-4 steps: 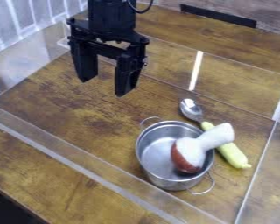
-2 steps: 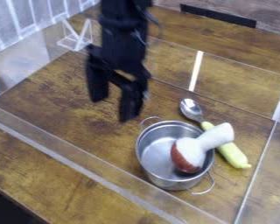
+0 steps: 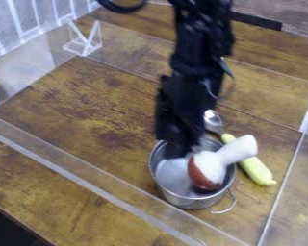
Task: Remove the mushroom from the silver pot and put it on the table
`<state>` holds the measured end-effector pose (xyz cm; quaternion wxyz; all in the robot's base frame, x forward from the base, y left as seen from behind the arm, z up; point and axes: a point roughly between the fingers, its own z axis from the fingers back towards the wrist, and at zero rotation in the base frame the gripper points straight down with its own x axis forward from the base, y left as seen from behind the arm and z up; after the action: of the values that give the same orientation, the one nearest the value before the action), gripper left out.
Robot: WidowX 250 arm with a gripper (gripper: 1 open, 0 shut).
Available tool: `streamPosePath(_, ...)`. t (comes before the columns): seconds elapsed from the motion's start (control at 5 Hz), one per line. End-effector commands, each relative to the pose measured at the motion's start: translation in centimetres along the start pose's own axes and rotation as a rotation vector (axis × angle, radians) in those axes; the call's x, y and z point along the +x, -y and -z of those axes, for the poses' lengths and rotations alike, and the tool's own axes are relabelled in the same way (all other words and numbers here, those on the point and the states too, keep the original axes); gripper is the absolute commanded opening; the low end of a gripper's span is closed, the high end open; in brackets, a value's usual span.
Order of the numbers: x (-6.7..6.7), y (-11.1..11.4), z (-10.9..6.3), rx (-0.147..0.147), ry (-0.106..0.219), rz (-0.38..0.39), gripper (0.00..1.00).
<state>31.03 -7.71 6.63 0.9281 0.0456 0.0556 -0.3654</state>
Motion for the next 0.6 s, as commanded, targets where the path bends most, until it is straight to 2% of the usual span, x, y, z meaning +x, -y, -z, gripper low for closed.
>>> streamPosePath(0.0, 2.1, 0.4, -2.9, 0.051, 0.079, 0.058, 1.00)
streamPosePath(0.2, 2.6, 0.1, -4.2, 0.082, 0.075, 0.077, 1.00)
streamPosePath(0.4, 2.2, -0.6, -4.1, 0.086, 0.093, 0.013, 1.00)
